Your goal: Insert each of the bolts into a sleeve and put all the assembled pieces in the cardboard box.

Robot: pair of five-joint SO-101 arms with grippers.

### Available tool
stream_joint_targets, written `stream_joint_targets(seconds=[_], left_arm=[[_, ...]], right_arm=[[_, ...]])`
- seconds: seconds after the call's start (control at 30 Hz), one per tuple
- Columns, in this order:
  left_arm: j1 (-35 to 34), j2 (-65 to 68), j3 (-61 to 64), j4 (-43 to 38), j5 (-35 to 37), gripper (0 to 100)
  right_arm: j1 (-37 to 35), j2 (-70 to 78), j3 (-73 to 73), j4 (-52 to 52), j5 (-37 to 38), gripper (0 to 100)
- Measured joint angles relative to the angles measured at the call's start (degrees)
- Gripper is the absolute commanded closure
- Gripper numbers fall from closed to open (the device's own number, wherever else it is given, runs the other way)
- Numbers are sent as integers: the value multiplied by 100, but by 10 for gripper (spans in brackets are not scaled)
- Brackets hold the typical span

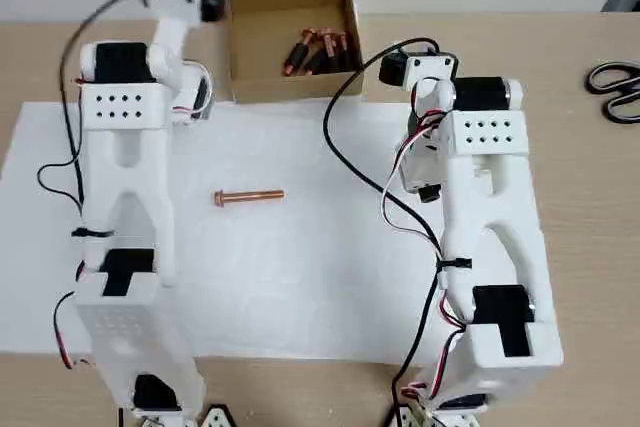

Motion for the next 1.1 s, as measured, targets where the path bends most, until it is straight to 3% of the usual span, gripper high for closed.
stream_joint_targets(seconds=[0.1,0.23,0.43,0.53,0.7,0.93,1.1], left_arm=[[-26,-378,97,35,914,904],[114,-1538,747,35,1591,938],[501,-3613,2725,35,2409,957],[624,-4053,3859,-211,3007,890],[651,-3745,5029,-1081,4105,724],[695,-2479,5169,-2022,5600,777],[695,-1670,5169,-2136,6189,803]], right_arm=[[0,0,0,0,0,994],[0,0,0,0,0,994],[0,0,0,18,0,994],[0,0,0,18,0,994],[0,0,0,18,0,994],[0,0,0,18,0,994],[0,0,0,18,0,994]])
